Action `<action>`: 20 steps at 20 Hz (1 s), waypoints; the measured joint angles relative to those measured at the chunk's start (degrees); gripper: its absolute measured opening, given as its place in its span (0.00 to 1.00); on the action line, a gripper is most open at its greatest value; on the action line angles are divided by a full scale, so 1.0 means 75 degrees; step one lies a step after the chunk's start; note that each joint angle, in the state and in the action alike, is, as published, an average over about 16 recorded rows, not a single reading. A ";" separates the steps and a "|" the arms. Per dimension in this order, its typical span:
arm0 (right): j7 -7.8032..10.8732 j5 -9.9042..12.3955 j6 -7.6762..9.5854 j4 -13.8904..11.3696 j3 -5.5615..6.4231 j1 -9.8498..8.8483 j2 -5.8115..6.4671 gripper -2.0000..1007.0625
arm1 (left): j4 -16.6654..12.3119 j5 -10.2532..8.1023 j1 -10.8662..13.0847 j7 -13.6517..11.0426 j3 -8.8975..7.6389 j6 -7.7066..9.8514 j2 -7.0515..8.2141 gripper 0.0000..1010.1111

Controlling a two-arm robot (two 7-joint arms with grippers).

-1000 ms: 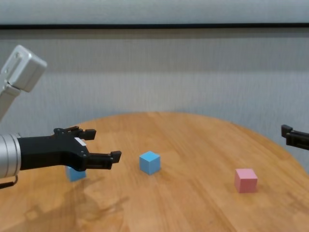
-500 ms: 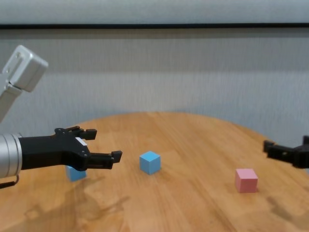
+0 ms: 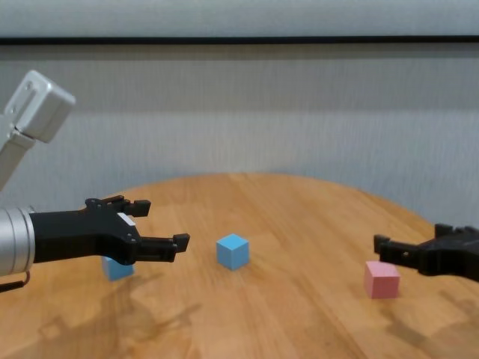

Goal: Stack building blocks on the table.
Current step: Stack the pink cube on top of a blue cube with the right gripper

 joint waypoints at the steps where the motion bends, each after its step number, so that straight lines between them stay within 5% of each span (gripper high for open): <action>1: -0.0003 -0.0033 0.0046 0.0041 -0.0018 0.0029 -0.0043 1.00 | 0.0001 0.0001 -0.0001 0.0000 0.0000 0.0000 -0.0001 0.99; 10: -0.0038 -0.0239 0.0351 0.0567 -0.0061 0.0295 -0.0483 1.00 | 0.0008 0.0005 -0.0006 0.0001 0.0003 0.0000 -0.0006 0.99; 20: 0.0015 -0.0397 0.0417 0.1112 -0.0018 0.0526 -0.0851 1.00 | 0.0012 0.0005 -0.0010 0.0001 0.0004 0.0000 -0.0008 0.99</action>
